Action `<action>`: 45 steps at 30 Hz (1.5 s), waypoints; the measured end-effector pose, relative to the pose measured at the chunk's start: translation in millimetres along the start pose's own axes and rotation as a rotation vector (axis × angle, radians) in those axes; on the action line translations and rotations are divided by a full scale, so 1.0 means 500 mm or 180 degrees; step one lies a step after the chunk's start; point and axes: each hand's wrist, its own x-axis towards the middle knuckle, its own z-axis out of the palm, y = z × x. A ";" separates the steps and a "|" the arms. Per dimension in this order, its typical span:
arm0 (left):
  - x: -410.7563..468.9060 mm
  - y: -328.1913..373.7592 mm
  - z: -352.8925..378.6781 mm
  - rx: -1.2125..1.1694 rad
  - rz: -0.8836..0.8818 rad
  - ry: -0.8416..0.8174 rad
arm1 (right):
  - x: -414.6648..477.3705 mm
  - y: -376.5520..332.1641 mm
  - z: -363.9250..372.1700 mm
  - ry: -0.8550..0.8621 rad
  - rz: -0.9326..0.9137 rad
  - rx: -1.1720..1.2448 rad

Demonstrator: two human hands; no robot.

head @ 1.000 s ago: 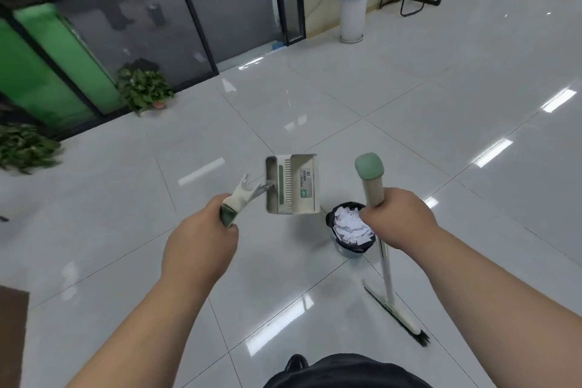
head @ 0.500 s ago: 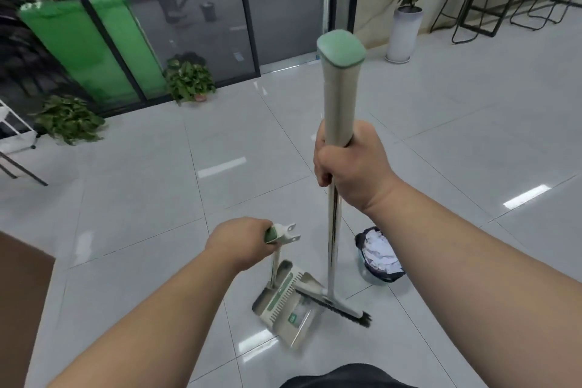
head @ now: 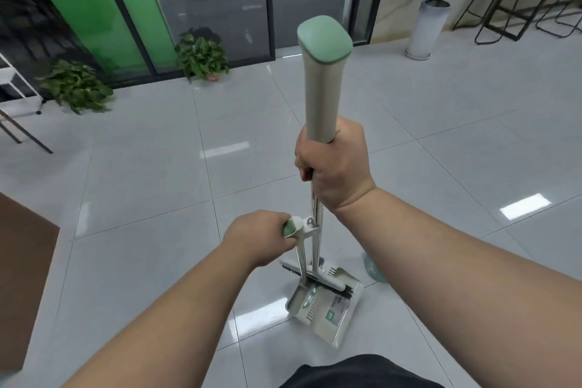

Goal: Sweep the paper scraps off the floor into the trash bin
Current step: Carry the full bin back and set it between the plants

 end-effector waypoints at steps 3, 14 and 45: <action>0.001 -0.003 0.012 -0.0235 -0.0049 -0.0038 | -0.007 0.015 0.034 -0.0092 -0.0025 -0.0152; 0.040 -0.062 0.127 -0.0708 -0.0659 -0.0082 | 0.023 0.121 0.035 -0.0202 0.0910 -0.0432; 0.058 -0.140 0.244 -0.0389 -0.1188 0.0042 | -0.011 0.364 -0.064 -0.0447 0.2808 -0.1650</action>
